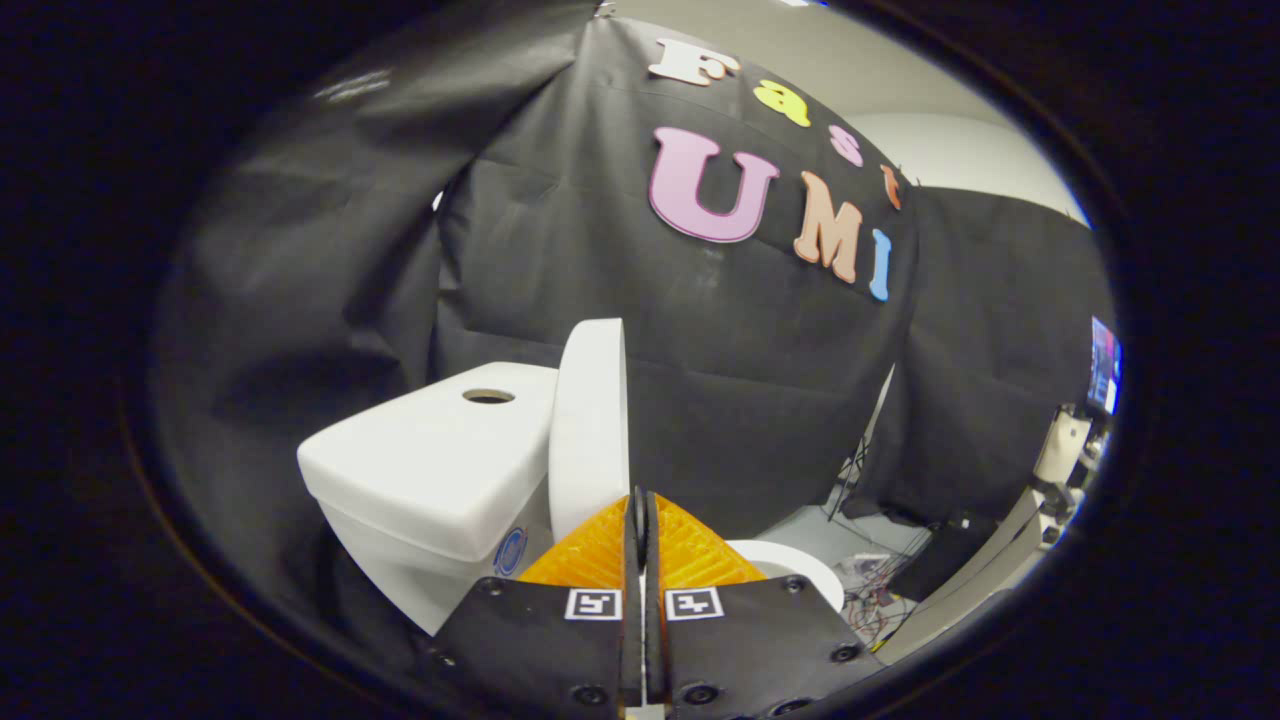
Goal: Open the toilet lid.
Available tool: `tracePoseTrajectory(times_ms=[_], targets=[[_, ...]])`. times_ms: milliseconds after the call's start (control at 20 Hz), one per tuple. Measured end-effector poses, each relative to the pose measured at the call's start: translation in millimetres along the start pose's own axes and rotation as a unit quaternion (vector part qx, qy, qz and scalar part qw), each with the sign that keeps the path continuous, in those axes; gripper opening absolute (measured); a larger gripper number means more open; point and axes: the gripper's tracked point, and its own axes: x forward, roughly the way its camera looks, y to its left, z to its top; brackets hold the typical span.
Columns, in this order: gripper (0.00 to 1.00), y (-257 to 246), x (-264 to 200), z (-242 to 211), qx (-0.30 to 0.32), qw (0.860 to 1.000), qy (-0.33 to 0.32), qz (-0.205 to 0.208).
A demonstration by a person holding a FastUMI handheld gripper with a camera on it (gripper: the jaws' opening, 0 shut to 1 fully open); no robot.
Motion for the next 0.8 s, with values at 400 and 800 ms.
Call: tracePoseTrajectory(times_ms=[400, 800], targets=[[0.47, 29, 0, 31, 0.002, 0.995, -0.039, 0.087], [0.96, 36, -38, 69, 0.033, 0.979, -0.069, 0.191]])
